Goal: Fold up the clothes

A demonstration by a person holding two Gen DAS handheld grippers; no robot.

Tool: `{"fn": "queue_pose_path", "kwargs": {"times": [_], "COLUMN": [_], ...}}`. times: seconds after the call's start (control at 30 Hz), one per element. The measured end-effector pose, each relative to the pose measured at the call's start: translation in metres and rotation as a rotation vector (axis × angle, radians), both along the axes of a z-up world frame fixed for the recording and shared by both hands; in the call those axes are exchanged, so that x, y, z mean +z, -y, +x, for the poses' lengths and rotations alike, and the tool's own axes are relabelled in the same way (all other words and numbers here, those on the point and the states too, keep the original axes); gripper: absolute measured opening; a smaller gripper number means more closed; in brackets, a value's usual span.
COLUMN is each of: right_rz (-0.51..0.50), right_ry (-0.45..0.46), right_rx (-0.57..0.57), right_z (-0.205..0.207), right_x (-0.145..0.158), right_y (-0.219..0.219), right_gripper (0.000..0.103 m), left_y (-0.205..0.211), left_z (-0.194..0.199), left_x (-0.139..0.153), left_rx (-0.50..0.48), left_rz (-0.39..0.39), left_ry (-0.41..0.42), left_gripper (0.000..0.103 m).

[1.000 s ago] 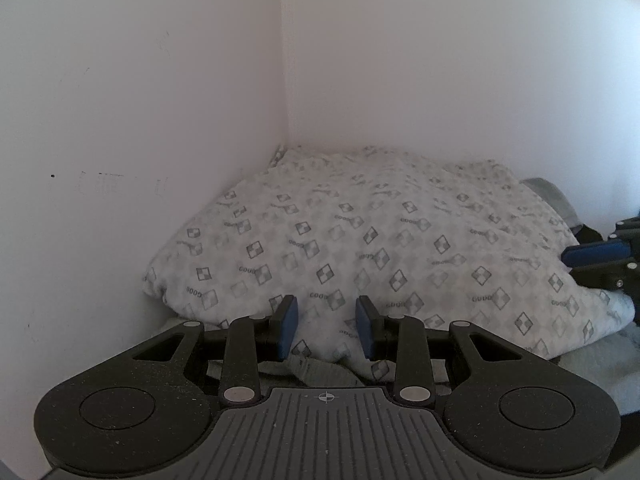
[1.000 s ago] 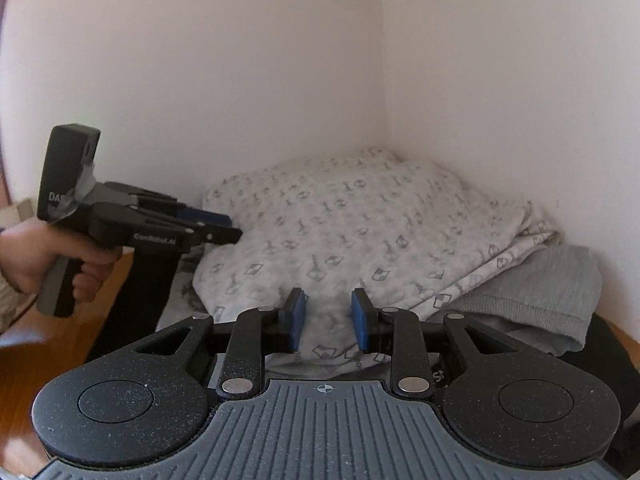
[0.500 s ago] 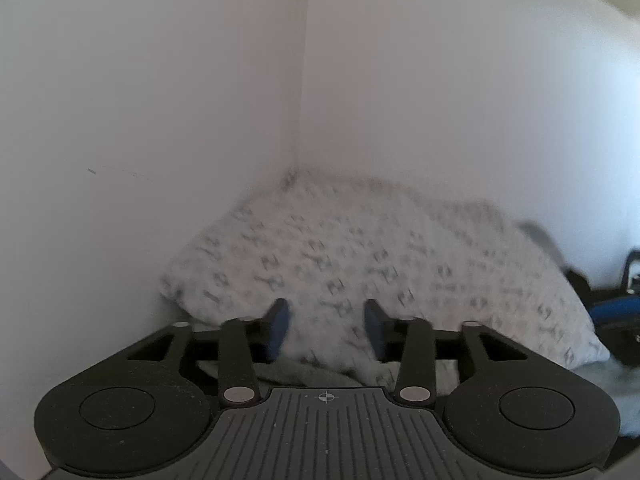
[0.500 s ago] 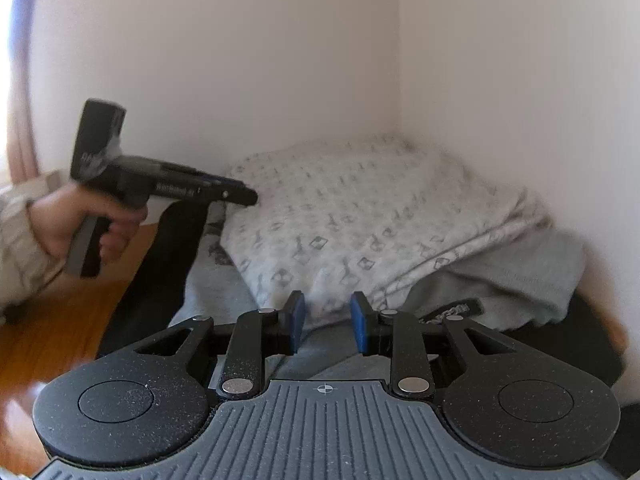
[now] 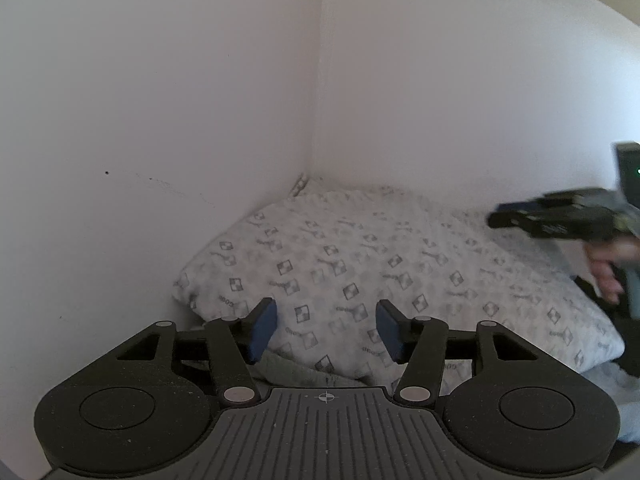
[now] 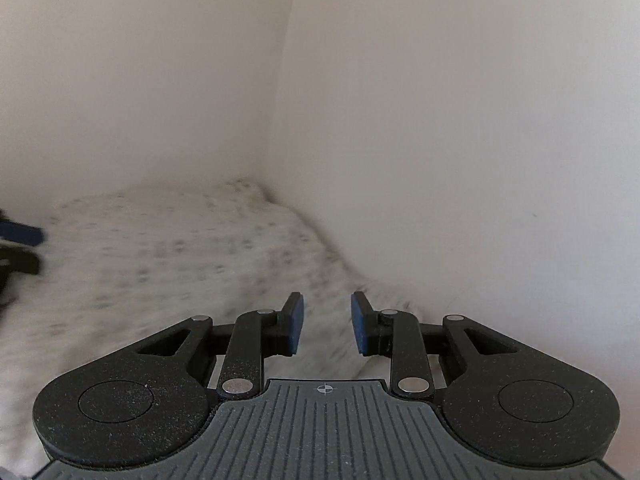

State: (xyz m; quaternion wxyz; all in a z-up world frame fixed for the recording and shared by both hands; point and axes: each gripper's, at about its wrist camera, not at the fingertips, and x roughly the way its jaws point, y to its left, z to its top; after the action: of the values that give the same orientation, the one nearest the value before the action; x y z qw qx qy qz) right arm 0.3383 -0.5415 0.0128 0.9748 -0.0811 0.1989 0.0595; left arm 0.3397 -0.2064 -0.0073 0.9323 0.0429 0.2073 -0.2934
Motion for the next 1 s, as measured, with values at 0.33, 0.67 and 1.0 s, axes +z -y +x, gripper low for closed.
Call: {"fn": "queue_pose_path", "kwargs": {"times": [0.33, 0.67, 1.0], "right_rz": [0.088, 0.096, 0.117], "right_ry": [-0.060, -0.092, -0.048], "right_rx": [-0.163, 0.150, 0.146], "right_z": [-0.011, -0.047, -0.043], "right_x": [-0.004, -0.019, -0.027], "right_y": [0.023, -0.044, -0.043], "right_gripper": [0.031, 0.034, 0.035], "left_y": [-0.004, 0.014, 0.099], "left_z": [-0.001, 0.025, 0.092], "left_x": [-0.003, 0.026, 0.048], "left_rx": [0.015, 0.024, -0.100], "left_rz": [0.003, 0.011, 0.141], "left_ry": [0.012, 0.070, 0.054], "left_gripper": [0.060, 0.061, 0.043]}}
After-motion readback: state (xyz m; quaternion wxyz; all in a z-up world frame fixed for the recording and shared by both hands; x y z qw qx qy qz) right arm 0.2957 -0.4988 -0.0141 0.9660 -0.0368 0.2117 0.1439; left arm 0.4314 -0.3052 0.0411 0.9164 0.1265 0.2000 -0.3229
